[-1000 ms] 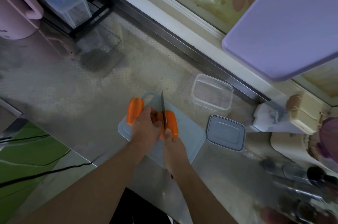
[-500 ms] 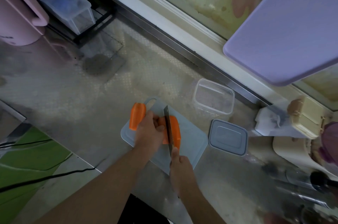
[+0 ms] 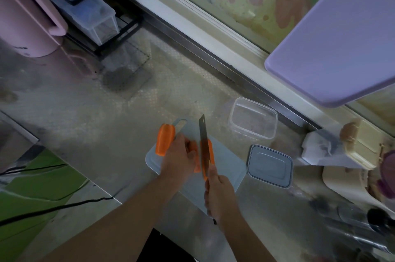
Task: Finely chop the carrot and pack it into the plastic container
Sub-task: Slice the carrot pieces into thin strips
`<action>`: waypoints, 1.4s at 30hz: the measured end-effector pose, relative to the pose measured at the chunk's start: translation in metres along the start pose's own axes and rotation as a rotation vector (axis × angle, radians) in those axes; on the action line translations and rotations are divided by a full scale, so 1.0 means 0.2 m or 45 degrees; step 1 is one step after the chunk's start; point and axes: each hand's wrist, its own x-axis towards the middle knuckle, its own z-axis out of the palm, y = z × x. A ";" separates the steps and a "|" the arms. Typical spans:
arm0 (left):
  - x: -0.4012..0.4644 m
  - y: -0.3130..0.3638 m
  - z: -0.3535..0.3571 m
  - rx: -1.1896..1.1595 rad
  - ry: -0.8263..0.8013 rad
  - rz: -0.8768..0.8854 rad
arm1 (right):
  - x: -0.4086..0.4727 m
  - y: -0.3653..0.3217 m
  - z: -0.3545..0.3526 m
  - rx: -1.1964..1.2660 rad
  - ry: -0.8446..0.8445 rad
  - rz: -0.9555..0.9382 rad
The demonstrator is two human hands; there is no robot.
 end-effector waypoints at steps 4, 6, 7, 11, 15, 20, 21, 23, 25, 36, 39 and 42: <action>0.00 -0.01 -0.01 0.027 0.040 0.074 | -0.05 -0.03 0.00 -0.022 -0.034 -0.014; 0.00 -0.01 0.00 0.015 0.057 0.028 | -0.06 -0.03 0.01 -0.035 -0.031 0.001; 0.00 -0.01 0.01 0.027 0.060 0.004 | -0.06 -0.02 0.01 -0.040 -0.027 0.017; 0.00 -0.01 0.02 0.017 0.053 -0.033 | -0.06 -0.01 0.02 -0.027 -0.032 0.055; -0.01 -0.02 0.01 0.027 0.082 0.077 | -0.06 -0.01 0.03 -0.016 -0.046 0.061; -0.01 -0.04 0.00 0.007 0.095 0.120 | -0.06 0.01 0.03 -0.080 0.000 0.032; -0.01 -0.03 0.00 0.005 0.095 0.121 | -0.06 0.01 0.03 -0.057 0.003 0.031; -0.01 -0.02 0.01 0.017 0.095 0.104 | -0.06 0.01 0.02 -0.022 -0.002 0.028; -0.01 -0.01 0.01 -0.025 0.082 0.041 | -0.07 0.01 0.02 -0.040 -0.006 0.031; -0.01 -0.02 0.00 0.017 0.094 0.124 | -0.08 0.02 0.03 -0.117 -0.001 0.021; 0.00 -0.02 0.00 0.024 0.093 0.084 | -0.07 0.02 0.03 -0.143 0.003 0.029; 0.00 0.01 0.02 0.036 0.071 -0.021 | -0.07 0.02 0.03 -0.155 0.012 0.045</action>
